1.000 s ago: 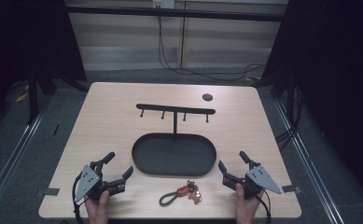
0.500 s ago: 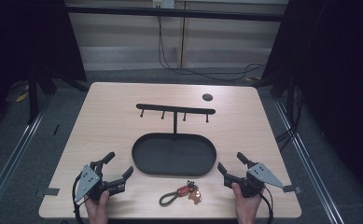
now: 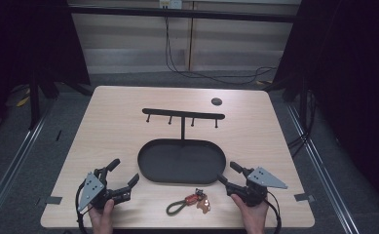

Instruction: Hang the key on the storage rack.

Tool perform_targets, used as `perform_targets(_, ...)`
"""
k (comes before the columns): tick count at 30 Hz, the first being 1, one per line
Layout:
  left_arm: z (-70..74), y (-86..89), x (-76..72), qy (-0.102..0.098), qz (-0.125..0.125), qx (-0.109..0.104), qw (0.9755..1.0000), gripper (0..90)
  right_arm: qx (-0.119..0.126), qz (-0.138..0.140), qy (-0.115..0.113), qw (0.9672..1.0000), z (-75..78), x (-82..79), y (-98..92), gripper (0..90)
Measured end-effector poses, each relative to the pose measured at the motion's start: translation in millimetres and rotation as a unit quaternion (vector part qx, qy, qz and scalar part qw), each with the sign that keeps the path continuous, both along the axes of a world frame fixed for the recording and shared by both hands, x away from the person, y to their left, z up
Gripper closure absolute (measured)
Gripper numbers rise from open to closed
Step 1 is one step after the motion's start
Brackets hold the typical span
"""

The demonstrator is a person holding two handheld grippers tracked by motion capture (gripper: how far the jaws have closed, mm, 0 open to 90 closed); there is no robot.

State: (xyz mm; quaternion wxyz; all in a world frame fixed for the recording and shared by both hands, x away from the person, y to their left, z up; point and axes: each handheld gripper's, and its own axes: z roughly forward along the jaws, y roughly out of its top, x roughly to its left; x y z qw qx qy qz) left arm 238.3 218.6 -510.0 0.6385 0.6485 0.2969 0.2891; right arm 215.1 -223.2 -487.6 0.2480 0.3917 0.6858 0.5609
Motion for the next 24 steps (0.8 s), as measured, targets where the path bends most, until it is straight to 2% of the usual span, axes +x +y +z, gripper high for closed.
perform_targets(1, 0.0, 0.0, 0.0, 0.000, 0.000, 0.000, 1.0000, 15.7, 0.000, 0.000, 0.000, 1.0000, 0.0, 0.0, 0.0, 34.9)
perform_targets(2, 0.0, -0.1, 0.0, 0.000, 0.000, -0.001, 1.0000, 15.7, 0.002, 0.015, 0.014, 0.9998, 3.3, 1.0, 3.5, 36.0)
perform_targets(4, -0.1, -0.1, -0.2, 0.001, 0.000, -0.001, 1.0000, 15.7, -0.005, 0.018, 0.015, 0.9997, 5.1, 1.4, 5.3, 38.4)
perform_targets(5, 0.0, -0.1, 0.0, 0.001, -0.001, 0.000, 1.0000, 15.7, -0.015, 0.024, 0.000, 0.9996, 8.6, 1.5, 9.9, 41.0)
perform_targets(7, -0.1, -0.3, -0.1, 0.001, 0.001, -0.002, 1.0000, 15.7, -0.015, 0.028, 0.000, 0.9995, 10.1, 1.6, 11.2, 42.8)
perform_targets(8, -0.1, -0.4, -0.1, 0.001, 0.000, -0.003, 1.0000, 15.7, -0.027, 0.047, 0.038, 0.9978, 16.7, 2.7, 14.6, 45.0)
perform_targets(11, -0.1, -0.4, -0.1, 0.000, 0.000, -0.003, 1.0000, 15.7, -0.029, 0.081, 0.059, 0.9946, 21.2, 6.6, 21.1, 45.5)
perform_targets(12, 0.0, -0.1, 0.0, 0.000, 0.000, -0.001, 1.0000, 15.7, -0.029, 0.081, 0.059, 0.9946, 21.2, 6.6, 21.1, 45.5)
perform_targets(13, -0.1, -0.5, -0.1, 0.001, 0.000, -0.004, 1.0000, 15.7, -0.029, 0.089, 0.069, 0.9932, 22.2, 7.9, 23.3, 45.5)
perform_targets(14, -0.1, -0.2, -0.2, 0.001, 0.000, -0.002, 1.0000, 15.7, -0.033, 0.112, 0.080, 0.9899, 23.2, 10.6, 27.8, 45.6)
perform_targets(15, -0.1, -0.2, -0.2, 0.001, 0.000, -0.002, 1.0000, 15.7, -0.033, 0.112, 0.080, 0.9899, 23.2, 10.6, 27.8, 45.6)
perform_targets(17, 0.0, -0.1, -0.1, 0.001, 0.000, -0.001, 1.0000, 15.7, -0.035, 0.136, 0.095, 0.9855, 24.1, 13.2, 32.5, 45.5)
perform_targets(18, 0.0, 0.0, 0.0, 0.000, 0.000, 0.000, 1.0000, 15.7, -0.040, 0.157, 0.110, 0.9808, 24.8, 15.4, 37.6, 46.1)
perform_targets(19, 0.0, 0.0, 0.0, 0.000, 0.000, 0.000, 1.0000, 15.7, -0.040, 0.157, 0.110, 0.9808, 24.8, 15.4, 37.6, 46.1)
perform_targets(20, 0.0, -0.2, -0.1, 0.001, 0.000, -0.002, 1.0000, 15.7, -0.054, 0.170, 0.119, 0.9767, 25.6, 17.3, 43.4, 49.3)
perform_targets(21, -0.1, -0.4, -0.1, 0.000, 0.000, -0.003, 1.0000, 15.7, -0.063, 0.176, 0.122, 0.9747, 25.9, 18.3, 46.3, 50.5)
perform_targets(23, -0.1, -0.3, -0.1, 0.001, 0.001, -0.002, 1.0000, 15.7, -0.071, 0.176, 0.123, 0.9741, 26.7, 18.9, 48.6, 51.6)
perform_targets(24, -0.1, -0.2, -0.1, 0.001, -0.001, -0.002, 1.0000, 15.7, -0.079, 0.190, 0.126, 0.9703, 27.9, 21.4, 52.7, 54.9)
